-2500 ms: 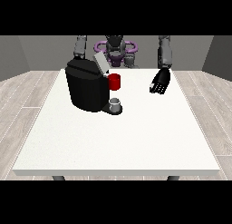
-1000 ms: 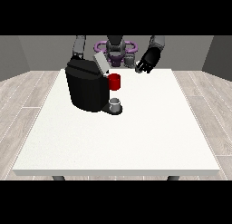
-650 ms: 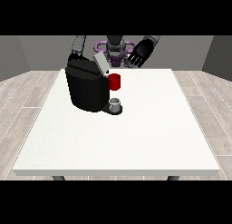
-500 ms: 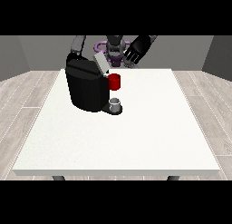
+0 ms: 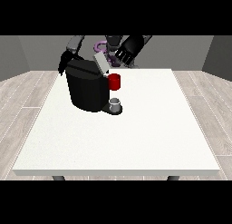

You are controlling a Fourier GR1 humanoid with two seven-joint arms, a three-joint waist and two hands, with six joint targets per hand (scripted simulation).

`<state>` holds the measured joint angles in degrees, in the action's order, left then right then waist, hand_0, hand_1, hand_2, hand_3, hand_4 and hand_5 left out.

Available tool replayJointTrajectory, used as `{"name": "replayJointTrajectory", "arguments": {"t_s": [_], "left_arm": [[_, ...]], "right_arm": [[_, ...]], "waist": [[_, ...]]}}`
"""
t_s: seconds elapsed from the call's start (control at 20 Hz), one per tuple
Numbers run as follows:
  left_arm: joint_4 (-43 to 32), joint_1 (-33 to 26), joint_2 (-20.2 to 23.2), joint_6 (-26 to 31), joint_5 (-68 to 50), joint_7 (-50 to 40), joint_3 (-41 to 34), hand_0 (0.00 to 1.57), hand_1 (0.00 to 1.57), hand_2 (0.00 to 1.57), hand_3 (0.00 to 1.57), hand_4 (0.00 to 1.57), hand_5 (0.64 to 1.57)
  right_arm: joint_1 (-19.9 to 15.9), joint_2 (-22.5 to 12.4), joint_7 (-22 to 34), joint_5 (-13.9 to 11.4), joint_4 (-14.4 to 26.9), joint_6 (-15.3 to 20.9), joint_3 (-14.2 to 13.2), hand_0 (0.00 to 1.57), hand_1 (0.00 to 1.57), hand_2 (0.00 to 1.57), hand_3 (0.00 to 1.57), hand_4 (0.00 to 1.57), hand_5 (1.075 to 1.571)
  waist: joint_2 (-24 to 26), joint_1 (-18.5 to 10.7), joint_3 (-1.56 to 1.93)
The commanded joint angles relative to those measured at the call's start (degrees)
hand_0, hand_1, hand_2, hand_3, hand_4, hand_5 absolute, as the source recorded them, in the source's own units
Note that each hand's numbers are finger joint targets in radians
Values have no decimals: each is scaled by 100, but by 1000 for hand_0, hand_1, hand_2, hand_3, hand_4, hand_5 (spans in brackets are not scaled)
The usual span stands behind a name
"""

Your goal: Insert the coffee pod into the coffee machine and close the lid

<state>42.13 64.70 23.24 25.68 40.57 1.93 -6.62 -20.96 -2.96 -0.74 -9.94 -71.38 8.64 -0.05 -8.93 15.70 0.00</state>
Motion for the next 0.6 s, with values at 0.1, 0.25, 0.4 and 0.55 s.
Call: {"name": "replayJointTrajectory", "arguments": {"t_s": [0.1, 0.25, 0.4, 0.55], "left_arm": [[-143, 129, 228, -144, 49, 274, -87, 1265, 1265, 1303, 1256, 465, 1571], [-226, 434, 261, -83, 94, 204, -76, 1223, 1223, 1288, 1245, 491, 1571], [-325, 259, 242, -89, 147, 306, -16, 1188, 1188, 1266, 1227, 471, 1571], [-254, 636, 270, 125, 103, 219, -32, 1186, 1186, 1256, 1227, 472, 1571]], "right_arm": [[-148, -105, 41, 101, -271, -26, -145, 0, 0, 0, 0, 178, 1571], [-407, -13, 168, -2, -318, 111, -83, 0, 0, 0, 0, 0, 1571], [-292, -40, 226, -43, -366, 213, -134, 0, 0, 0, 0, 60, 1571], [-439, -145, -107, 96, -41, 102, -324, 0, 0, 0, 0, 100, 1571]], "waist": [[-429, 173, 0], [-570, 182, 0], [-563, 176, 0], [-787, 47, 3]]}}
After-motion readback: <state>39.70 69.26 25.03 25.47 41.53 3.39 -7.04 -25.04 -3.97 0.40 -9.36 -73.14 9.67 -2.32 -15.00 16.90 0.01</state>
